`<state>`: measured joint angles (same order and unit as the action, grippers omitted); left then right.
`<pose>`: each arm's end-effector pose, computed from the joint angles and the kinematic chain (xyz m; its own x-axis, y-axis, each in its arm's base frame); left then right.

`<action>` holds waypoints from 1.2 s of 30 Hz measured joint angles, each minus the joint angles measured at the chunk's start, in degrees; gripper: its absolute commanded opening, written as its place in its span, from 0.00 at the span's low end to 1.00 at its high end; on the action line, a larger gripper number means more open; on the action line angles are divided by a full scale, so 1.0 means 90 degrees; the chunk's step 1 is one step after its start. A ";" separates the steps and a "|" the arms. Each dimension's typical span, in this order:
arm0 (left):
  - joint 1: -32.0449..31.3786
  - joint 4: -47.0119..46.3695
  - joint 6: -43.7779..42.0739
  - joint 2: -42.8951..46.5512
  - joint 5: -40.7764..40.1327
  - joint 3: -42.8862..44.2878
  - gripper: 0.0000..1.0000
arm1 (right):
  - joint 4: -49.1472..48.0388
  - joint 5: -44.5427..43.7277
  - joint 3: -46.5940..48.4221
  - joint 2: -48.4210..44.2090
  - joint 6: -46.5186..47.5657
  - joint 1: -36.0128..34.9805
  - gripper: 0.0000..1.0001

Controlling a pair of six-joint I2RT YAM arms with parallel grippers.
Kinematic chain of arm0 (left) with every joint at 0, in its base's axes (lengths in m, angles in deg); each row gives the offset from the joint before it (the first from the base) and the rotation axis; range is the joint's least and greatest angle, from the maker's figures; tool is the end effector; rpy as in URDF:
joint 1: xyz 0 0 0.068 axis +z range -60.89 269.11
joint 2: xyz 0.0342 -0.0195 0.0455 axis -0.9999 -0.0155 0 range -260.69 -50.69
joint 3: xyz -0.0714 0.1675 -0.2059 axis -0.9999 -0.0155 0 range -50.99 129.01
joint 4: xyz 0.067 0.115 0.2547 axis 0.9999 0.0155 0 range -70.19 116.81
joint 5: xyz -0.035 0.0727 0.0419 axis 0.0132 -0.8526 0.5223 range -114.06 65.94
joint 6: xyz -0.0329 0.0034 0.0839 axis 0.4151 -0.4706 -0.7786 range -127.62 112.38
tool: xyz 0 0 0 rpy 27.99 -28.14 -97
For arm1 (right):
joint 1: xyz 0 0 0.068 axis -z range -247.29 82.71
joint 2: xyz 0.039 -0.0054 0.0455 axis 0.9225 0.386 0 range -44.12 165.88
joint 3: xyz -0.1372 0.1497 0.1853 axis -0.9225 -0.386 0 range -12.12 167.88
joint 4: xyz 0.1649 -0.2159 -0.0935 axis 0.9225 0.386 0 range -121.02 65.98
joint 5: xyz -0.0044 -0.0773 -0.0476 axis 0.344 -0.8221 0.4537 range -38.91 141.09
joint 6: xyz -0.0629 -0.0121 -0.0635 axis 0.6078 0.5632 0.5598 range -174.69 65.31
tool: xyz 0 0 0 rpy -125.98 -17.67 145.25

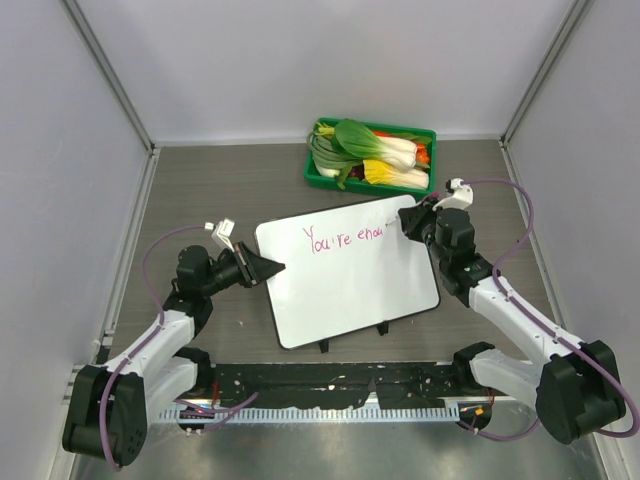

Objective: Write a sentence on the whiteboard

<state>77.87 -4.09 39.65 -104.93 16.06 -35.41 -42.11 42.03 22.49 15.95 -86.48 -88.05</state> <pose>0.2311 -0.0989 0.1716 -0.7280 -0.4279 -0.5356 0.3324 0.4630 -0.8217 0.2923 0.0972 0.2430 -0.3065 0.4403 -0.8439 -0.0539 0.8772 0.4772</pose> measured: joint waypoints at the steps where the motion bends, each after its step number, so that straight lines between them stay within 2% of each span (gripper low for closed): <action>1: 0.0000 -0.0002 0.0000 0.0000 0.0002 0.0000 0.00 | -0.0022 0.0019 -0.0005 0.0000 -0.0002 0.0000 0.01; 22: 0.0000 0.0000 0.0000 0.0000 0.0000 0.0000 0.00 | 0.0124 0.0284 -0.0396 -0.0444 0.0022 0.0007 0.01; 36: -0.0002 0.0000 0.0000 0.0000 -0.0002 0.0000 0.00 | 0.0095 0.0114 -0.0223 -0.0250 0.0017 0.0017 0.01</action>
<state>77.84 -4.09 39.65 -104.93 16.03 -35.41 -41.26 43.05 20.48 13.70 -86.33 -87.89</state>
